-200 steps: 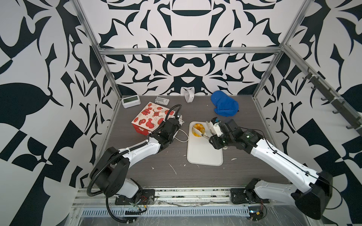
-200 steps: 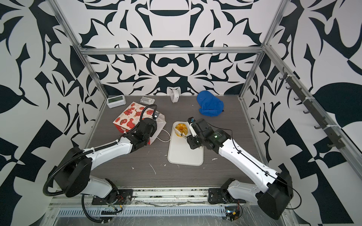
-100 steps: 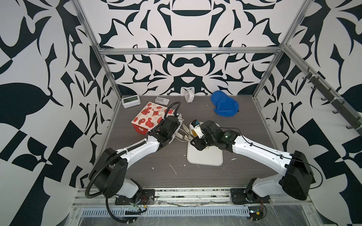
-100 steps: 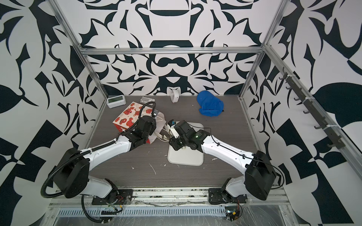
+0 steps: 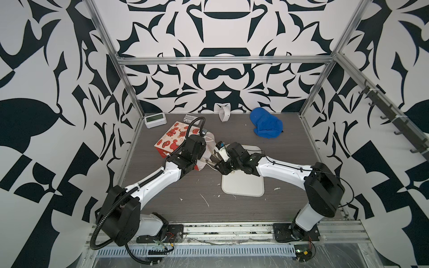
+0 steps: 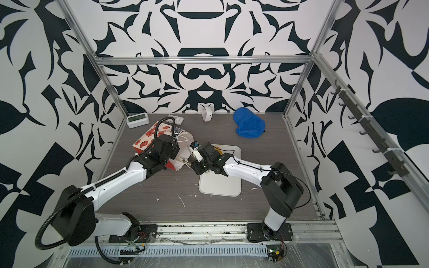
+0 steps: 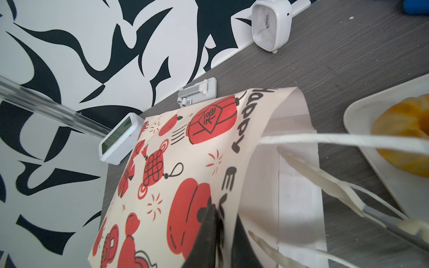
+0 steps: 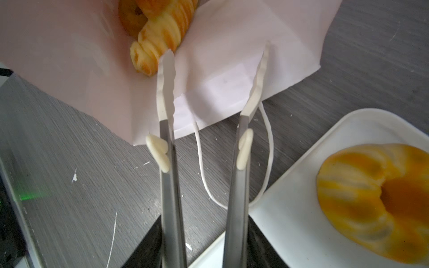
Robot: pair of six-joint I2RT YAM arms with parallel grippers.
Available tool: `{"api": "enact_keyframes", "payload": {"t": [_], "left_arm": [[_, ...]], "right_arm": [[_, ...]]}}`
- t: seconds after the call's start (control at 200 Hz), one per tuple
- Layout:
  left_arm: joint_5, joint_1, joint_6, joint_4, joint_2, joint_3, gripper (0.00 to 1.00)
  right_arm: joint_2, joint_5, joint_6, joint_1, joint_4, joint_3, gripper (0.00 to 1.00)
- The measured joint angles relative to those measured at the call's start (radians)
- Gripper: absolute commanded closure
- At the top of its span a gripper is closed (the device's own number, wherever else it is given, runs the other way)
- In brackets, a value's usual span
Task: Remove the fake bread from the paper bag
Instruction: 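Carry the open tongs with the right gripper into the bag opening, then push the tongs deeper into the bag and pinch the long twisted bread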
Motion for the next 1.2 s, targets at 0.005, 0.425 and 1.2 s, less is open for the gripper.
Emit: {"api": "enact_keyframes", "payload": {"t": [0.005, 0.425, 1.2], "left_arm": [[0.001, 0.000, 0.000, 0.000, 0.000, 0.000, 0.87], [0.084, 0.025, -0.031, -0.006, -0.111, -0.081, 0.87], [0.148, 0.047, -0.091, -0.087, -0.138, -0.080, 0.86]], "right_arm": [[0.000, 0.000, 0.000, 0.000, 0.001, 0.001, 0.48], [0.100, -0.088, 0.035, 0.000, 0.131, 0.045, 0.47], [0.174, -0.047, 0.150, 0.087, 0.487, -0.135, 0.46]]}}
